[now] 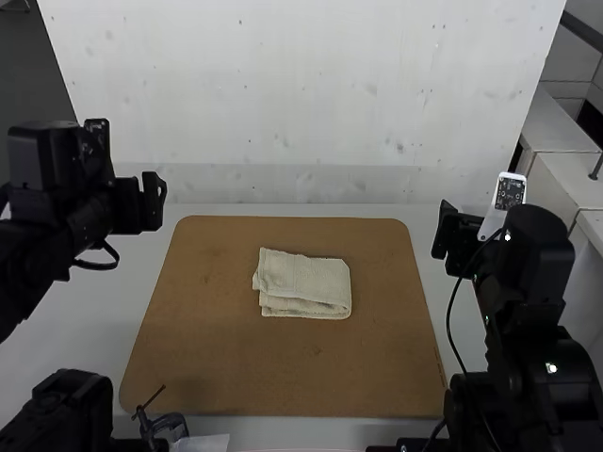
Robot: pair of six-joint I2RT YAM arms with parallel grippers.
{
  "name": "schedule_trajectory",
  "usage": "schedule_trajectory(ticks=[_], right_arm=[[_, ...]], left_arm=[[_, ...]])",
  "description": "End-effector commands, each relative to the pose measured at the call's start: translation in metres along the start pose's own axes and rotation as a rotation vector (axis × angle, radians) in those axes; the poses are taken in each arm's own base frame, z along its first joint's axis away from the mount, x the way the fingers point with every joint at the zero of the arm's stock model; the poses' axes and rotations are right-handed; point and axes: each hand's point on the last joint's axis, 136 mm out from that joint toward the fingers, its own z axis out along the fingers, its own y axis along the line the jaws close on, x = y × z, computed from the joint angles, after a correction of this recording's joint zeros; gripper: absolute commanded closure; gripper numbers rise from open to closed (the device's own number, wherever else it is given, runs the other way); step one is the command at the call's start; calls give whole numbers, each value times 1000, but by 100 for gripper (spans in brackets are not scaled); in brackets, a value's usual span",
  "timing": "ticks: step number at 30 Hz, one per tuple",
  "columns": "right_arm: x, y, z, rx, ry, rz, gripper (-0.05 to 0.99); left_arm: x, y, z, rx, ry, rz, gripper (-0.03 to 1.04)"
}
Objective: Fold the towel.
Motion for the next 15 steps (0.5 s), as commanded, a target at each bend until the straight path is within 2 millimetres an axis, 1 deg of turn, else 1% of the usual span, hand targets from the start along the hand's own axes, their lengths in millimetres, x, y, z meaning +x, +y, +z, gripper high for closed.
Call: schedule_trajectory(ticks=[1, 4, 7, 12, 15], right_arm=[[-7, 1, -2, -7, -32, -8, -1], [-8, 1, -2, -4, -39, -6, -1], [-7, 1, -2, -4, -38, -7, -1], [-4, 0, -1, 2, -29, -14, -1], [-3, -1, 0, 6, -28, -16, -1]], left_arm=[[-13, 6, -20, -29, -87, -8, 5], [-23, 13, -39, -50, -168, -26, 7], [-30, 19, -53, -74, -233, -39, 7], [-35, 35, -71, -143, -298, -54, 7], [-36, 42, -75, -174, -296, -60, 6]])
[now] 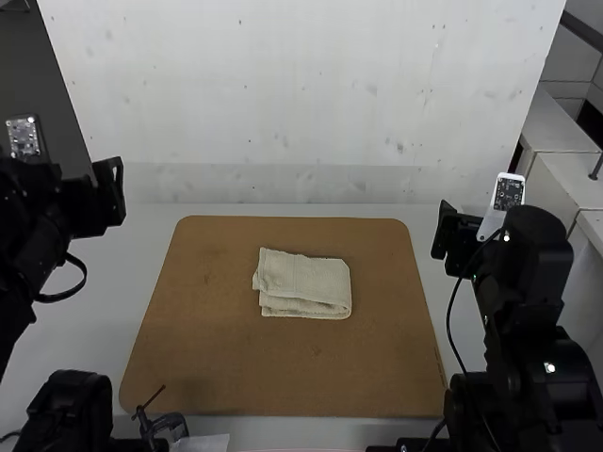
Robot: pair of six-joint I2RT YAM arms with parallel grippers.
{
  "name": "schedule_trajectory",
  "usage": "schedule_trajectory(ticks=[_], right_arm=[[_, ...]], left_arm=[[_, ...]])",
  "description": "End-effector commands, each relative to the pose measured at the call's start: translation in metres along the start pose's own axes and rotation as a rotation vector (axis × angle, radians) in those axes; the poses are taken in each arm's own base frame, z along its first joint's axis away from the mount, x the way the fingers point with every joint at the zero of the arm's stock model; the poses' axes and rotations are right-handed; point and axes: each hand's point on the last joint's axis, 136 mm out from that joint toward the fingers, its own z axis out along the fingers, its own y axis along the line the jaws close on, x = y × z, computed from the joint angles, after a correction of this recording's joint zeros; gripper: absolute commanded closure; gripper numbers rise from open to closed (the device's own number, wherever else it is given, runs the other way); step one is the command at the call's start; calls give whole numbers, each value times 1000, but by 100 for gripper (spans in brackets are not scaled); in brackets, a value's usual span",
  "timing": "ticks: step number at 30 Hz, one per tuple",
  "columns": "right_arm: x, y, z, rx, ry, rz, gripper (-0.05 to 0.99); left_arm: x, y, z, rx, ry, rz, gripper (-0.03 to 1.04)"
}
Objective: Fold the towel.
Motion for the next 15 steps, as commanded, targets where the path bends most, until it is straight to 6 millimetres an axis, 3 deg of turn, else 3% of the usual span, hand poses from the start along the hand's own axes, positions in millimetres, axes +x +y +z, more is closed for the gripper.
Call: schedule_trajectory(ticks=[1, 4, 7, 15], right_arm=[[-5, -1, -2, 5, -25, -6, -1], [-2, -1, -1, 5, -16, -8, -1], [0, -1, -1, 9, -10, -12, -1], [13, -1, -8, 1, 77, -15, -1]], left_arm=[[-3, 11, -7, -45, -29, -4, 7], [1, 11, -13, -40, -62, 42, 8], [25, 5, -12, -1, 25, 96, 7], [123, -3, -23, 110, 389, 227, 2]])
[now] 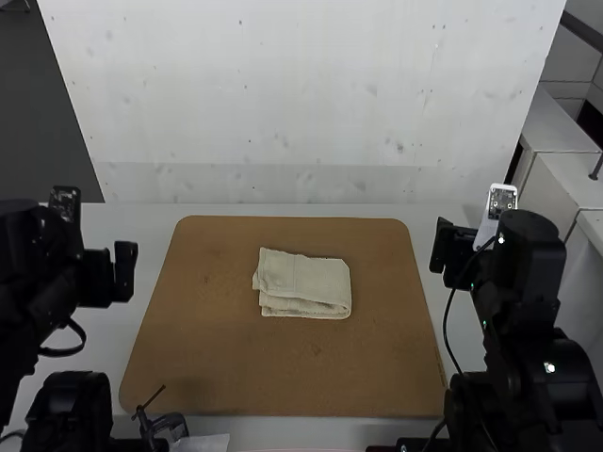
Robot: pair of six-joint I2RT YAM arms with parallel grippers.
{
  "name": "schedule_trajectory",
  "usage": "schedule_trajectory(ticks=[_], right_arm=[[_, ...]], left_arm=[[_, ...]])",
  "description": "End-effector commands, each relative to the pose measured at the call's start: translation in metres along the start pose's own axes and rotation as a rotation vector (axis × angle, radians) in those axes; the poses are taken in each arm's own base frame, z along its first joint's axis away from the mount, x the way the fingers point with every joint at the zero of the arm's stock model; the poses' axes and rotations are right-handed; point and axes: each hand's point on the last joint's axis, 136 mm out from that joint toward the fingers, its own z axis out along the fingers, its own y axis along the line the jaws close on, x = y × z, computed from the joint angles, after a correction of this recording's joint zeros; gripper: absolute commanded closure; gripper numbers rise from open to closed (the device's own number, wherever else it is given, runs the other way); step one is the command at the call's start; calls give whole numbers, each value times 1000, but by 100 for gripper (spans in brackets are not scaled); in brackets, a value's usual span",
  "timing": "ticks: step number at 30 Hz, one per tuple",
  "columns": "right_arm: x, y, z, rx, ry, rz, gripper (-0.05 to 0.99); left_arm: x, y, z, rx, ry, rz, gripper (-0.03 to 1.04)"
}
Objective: Fold the towel.
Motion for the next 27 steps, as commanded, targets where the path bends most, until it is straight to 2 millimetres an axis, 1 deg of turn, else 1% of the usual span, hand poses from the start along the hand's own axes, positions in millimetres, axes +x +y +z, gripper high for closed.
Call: schedule_trajectory(ticks=[1, 4, 7, 9, 18, 21, 24, 27], right_arm=[[-9, 0, -9, -4, -11, 10, -1], [6, -1, -13, -5, 61, 15, -1], [21, 0, -16, -12, 137, 27, -1], [32, 0, -20, -12, 191, 34, -2], [69, 5, -45, -53, 390, 69, -2], [72, 3, -46, -44, 406, 72, -2], [68, 4, -45, -49, 385, 80, -2], [69, 5, -45, -52, 390, 77, -3]], left_arm=[[27, -13, 4, 71, 85, 77, 2], [27, -15, 4, 82, 84, 35, 2], [28, -16, 3, 87, 91, 31, 2], [33, -16, 2, 90, 109, 29, 2], [33, -16, 2, 89, 111, 28, 2], [33, -15, 2, 86, 111, 25, 2], [33, -15, 2, 86, 113, 19, 2], [33, -15, 2, 84, 112, 19, 2]])
